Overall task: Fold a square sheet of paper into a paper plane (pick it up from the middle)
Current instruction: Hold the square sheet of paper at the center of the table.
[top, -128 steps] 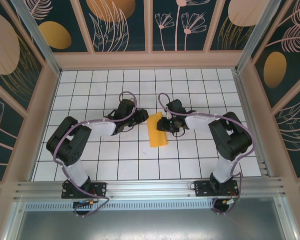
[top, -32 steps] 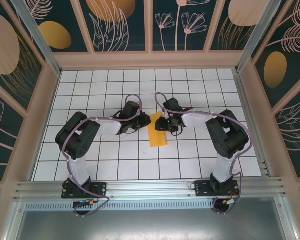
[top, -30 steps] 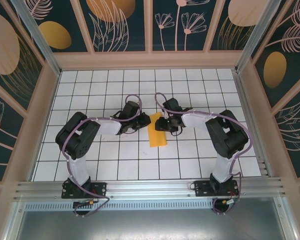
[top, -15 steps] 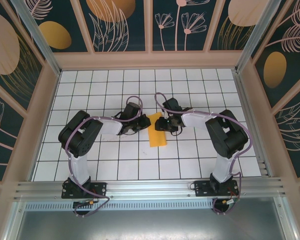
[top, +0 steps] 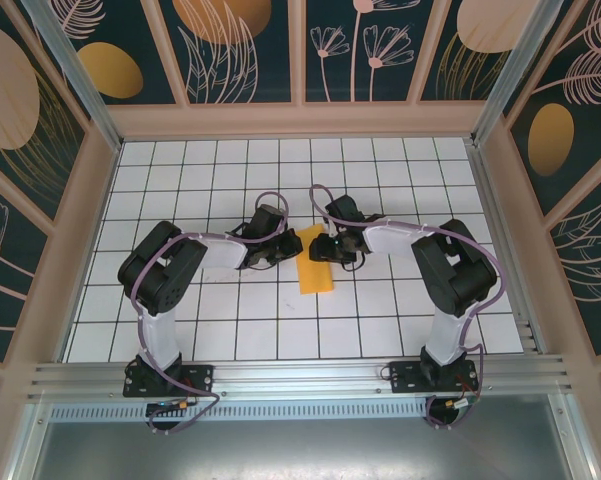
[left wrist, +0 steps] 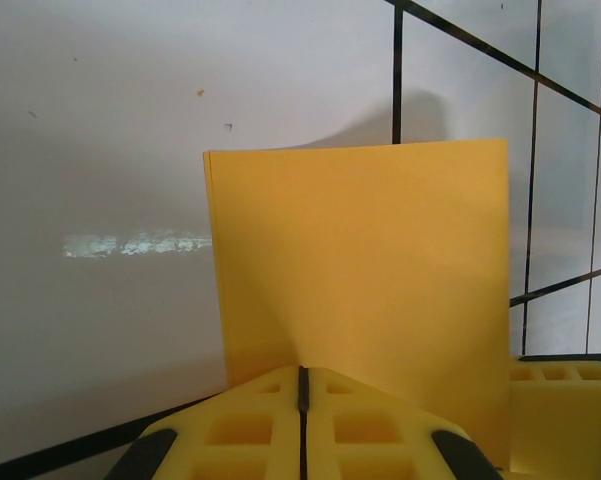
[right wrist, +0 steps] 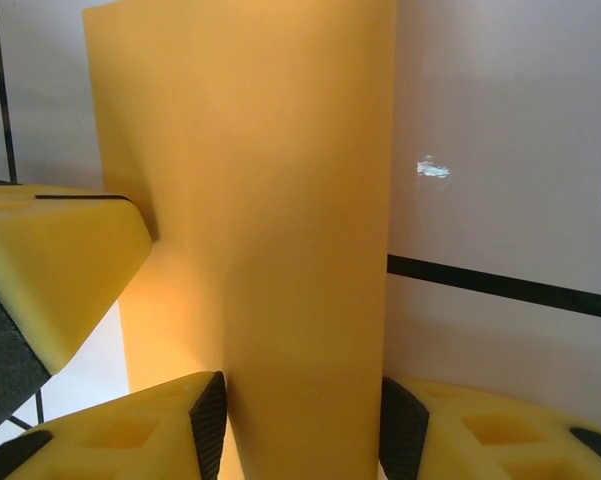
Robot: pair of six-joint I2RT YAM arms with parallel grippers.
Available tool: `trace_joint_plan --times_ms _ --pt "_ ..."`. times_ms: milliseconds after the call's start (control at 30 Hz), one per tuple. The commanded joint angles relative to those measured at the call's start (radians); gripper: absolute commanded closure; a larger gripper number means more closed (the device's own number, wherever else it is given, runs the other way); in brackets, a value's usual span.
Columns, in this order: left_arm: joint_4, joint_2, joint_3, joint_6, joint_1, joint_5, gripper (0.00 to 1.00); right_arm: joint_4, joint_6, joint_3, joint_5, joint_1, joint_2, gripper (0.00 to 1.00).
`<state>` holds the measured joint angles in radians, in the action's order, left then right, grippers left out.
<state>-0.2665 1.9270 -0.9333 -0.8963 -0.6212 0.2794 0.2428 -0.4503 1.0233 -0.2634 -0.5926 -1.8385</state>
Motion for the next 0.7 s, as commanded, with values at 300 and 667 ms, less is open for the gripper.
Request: trace_joint_plan --times_ms 300,667 --pt "0.097 0.065 0.01 0.031 -0.006 -0.064 0.92 0.03 -0.016 -0.068 0.057 0.077 0.187 0.36" --pt "0.096 0.075 0.009 0.026 -0.007 -0.066 0.93 -0.057 -0.002 -0.048 -0.178 0.063 0.146 0.69"
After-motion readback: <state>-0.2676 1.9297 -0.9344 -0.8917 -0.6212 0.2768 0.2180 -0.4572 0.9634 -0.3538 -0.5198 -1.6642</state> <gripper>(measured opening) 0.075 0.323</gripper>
